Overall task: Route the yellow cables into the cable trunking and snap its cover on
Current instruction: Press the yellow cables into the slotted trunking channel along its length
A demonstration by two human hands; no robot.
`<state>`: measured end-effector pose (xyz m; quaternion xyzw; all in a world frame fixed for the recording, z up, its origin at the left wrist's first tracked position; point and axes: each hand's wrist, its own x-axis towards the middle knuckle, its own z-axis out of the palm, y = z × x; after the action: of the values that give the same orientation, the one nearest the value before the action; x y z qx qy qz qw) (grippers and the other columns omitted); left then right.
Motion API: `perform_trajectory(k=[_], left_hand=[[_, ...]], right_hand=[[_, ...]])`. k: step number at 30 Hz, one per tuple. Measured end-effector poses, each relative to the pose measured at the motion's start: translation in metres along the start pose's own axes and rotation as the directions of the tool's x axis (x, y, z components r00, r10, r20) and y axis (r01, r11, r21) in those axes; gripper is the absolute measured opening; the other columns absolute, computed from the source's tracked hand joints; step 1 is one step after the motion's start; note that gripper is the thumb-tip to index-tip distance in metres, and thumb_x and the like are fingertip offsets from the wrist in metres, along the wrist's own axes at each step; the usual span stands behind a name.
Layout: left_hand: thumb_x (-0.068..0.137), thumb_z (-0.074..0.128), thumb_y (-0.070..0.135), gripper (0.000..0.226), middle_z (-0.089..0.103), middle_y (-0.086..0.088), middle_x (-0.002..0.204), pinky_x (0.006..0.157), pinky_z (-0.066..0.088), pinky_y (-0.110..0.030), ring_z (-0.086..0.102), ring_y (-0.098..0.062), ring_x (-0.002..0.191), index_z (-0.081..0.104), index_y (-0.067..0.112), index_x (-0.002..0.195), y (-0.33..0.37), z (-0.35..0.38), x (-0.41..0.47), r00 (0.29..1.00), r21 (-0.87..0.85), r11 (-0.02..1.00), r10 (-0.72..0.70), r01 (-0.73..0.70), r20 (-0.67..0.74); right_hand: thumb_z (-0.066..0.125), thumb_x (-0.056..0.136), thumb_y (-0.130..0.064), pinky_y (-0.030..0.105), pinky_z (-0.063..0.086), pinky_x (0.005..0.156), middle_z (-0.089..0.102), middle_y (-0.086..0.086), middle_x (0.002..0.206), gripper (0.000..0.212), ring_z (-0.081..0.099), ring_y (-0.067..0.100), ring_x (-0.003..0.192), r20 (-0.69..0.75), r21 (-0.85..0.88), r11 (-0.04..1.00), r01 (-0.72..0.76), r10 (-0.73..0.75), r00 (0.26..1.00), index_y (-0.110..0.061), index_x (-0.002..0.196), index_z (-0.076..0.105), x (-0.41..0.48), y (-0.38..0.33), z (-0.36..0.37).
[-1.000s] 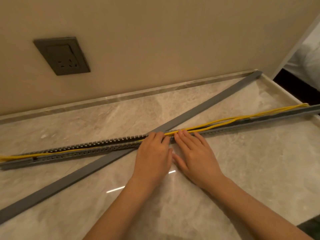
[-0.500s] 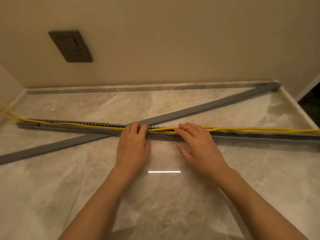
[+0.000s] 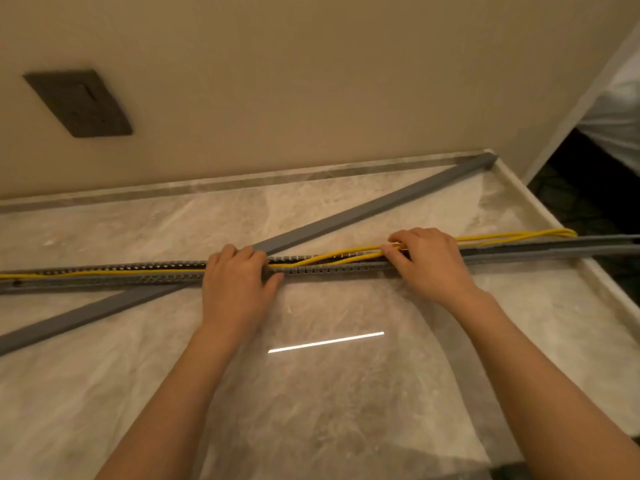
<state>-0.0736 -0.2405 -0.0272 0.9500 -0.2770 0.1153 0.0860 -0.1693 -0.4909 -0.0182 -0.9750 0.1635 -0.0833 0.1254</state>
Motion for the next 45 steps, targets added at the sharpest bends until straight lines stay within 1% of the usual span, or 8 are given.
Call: perform_trajectory(k=[8,13,19,24,30,33,39,45], left_hand=[[0.075,0.054,0.044,0.03,0.066,-0.002,0.085,0.086,0.032,-0.041,0.052,-0.027,0.092,0.065,0.018,0.082,0.016,-0.012,0.017,0.991,0.187,0.982,-0.047,0.024,0.123],[0.082,0.055,0.038,0.022,0.062,0.001,0.096,0.083,0.035,-0.036,0.053,-0.023,0.094,0.061,0.022,0.094,0.033,-0.009,0.016,0.99,-0.017,0.997,0.082,-0.081,0.114],[0.085,0.059,0.026,0.021,0.063,-0.001,0.098,0.079,0.04,-0.034,0.055,-0.024,0.092,0.064,0.016,0.104,0.068,-0.006,0.009,0.976,-0.183,0.961,0.216,-0.207,0.028],[0.076,0.068,0.017,0.015,0.065,-0.006,0.082,0.064,0.048,-0.037,0.059,-0.028,0.073,0.068,0.009,0.089,0.096,-0.003,0.002,0.969,-0.163,0.955,0.241,-0.247,-0.054],[0.077,0.066,0.015,0.009,0.063,-0.008,0.079,0.068,0.048,-0.038,0.057,-0.029,0.073,0.068,0.008,0.081,0.115,0.006,-0.002,0.987,-0.149,0.976,0.157,-0.159,-0.025],[0.078,0.066,0.018,0.011,0.064,-0.008,0.078,0.069,0.047,-0.039,0.058,-0.029,0.074,0.068,0.008,0.081,0.122,0.009,-0.002,0.995,-0.136,0.986,0.096,-0.096,-0.002],[0.083,0.058,0.029,0.019,0.063,-0.006,0.084,0.073,0.044,-0.039,0.056,-0.028,0.08,0.065,0.012,0.087,0.136,0.013,0.003,0.999,-0.058,0.998,0.0,0.003,0.047],[0.077,0.061,0.017,0.008,0.062,-0.007,0.076,0.066,0.043,-0.04,0.056,-0.03,0.073,0.066,0.01,0.076,0.163,0.007,0.01,0.997,-0.068,0.996,-0.064,0.066,0.032]], right_hand=[[0.061,0.082,-0.047,0.033,0.033,0.077,0.05,-0.006,0.081,0.022,0.049,0.019,0.087,0.037,0.114,0.984,-0.136,0.132,0.991,-0.025,0.082,0.06,0.008,0.01,-0.005],[0.071,0.076,-0.038,0.035,0.035,0.074,0.049,-0.007,0.077,0.021,0.041,0.016,0.083,-0.029,0.184,0.976,-0.116,0.124,0.992,-0.026,0.074,0.053,0.004,0.009,-0.006],[0.066,0.082,-0.025,0.029,0.036,0.066,0.052,-0.007,0.076,0.008,0.048,0.018,0.081,-0.052,0.113,0.99,0.08,-0.074,0.996,-0.019,0.083,0.061,-0.005,0.007,-0.005],[0.069,0.081,-0.018,0.03,0.041,0.078,0.061,0.004,0.095,0.022,0.052,0.023,0.091,-0.076,0.162,0.954,0.252,-0.243,0.967,-0.013,0.102,0.067,-0.017,0.021,-0.011],[0.078,0.071,-0.008,0.045,0.052,0.085,0.064,0.021,0.109,0.037,0.061,0.037,0.098,-0.037,0.116,0.911,0.396,-0.394,0.918,-0.004,0.106,0.068,-0.028,0.034,-0.009],[0.076,0.073,-0.014,0.05,0.042,0.097,0.062,0.02,0.118,0.041,0.061,0.035,0.105,-0.027,0.03,0.907,0.421,-0.42,0.907,-0.003,0.111,0.066,-0.035,0.039,-0.002],[0.048,0.089,-0.046,0.036,0.0,0.115,0.034,0.011,0.148,0.06,0.024,0.024,0.14,0.061,-0.007,0.907,0.422,-0.421,0.905,-0.01,0.136,0.039,-0.043,0.041,0.015],[0.058,0.087,-0.033,0.021,0.017,0.108,0.031,0.001,0.149,0.052,0.028,0.012,0.135,-0.012,0.381,0.848,0.369,-0.395,0.919,-0.02,0.134,0.041,-0.032,0.054,0.0]])
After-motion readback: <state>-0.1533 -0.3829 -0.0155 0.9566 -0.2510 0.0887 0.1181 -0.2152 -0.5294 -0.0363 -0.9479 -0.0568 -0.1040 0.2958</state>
